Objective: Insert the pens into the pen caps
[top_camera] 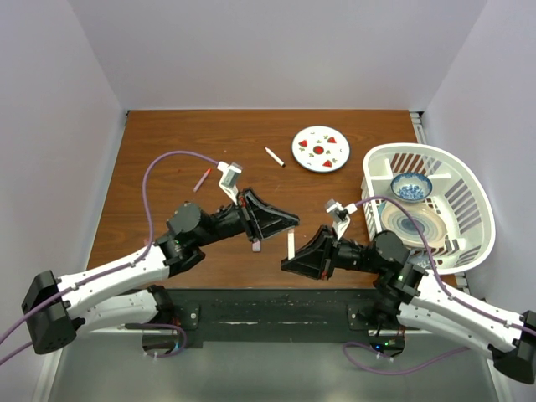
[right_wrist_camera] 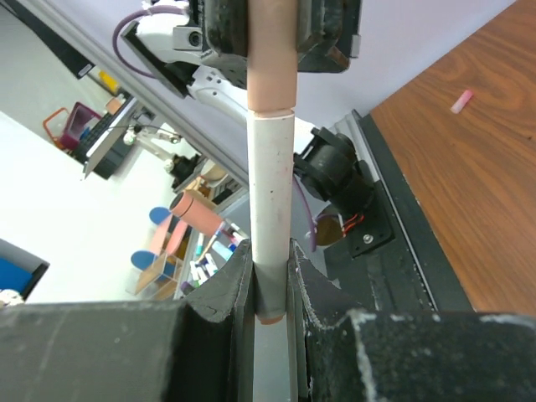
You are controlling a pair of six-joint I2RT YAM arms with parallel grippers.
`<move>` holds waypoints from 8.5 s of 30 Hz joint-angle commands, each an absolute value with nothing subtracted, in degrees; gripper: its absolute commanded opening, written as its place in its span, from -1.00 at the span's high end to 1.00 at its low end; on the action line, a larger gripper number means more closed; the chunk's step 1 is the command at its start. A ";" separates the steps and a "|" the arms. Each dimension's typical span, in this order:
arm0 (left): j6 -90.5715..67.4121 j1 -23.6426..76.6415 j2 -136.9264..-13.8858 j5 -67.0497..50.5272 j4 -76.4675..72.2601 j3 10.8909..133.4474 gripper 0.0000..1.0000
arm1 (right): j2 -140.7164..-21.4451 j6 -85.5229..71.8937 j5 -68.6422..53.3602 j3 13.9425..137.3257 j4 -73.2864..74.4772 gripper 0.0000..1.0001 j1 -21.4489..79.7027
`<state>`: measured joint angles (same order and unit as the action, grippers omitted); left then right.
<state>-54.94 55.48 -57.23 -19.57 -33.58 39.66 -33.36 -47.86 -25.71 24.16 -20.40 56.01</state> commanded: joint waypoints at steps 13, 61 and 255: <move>-62.24 59.24 -53.88 -27.15 -38.60 28.47 1.00 | -38.93 -40.53 -17.94 41.56 -24.37 1.00 55.90; -49.31 68.47 -51.15 -32.96 -22.49 26.28 1.00 | -58.44 -19.59 -17.05 81.65 1.24 1.00 55.72; -38.05 28.65 -42.71 -5.18 20.06 43.16 -0.68 | -90.47 -19.14 -8.70 62.43 -1.39 1.00 35.85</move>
<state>-31.22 28.88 -40.62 -1.23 24.03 41.36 -102.94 -8.80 -5.80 71.16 9.61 31.81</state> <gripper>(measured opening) 0.838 0.048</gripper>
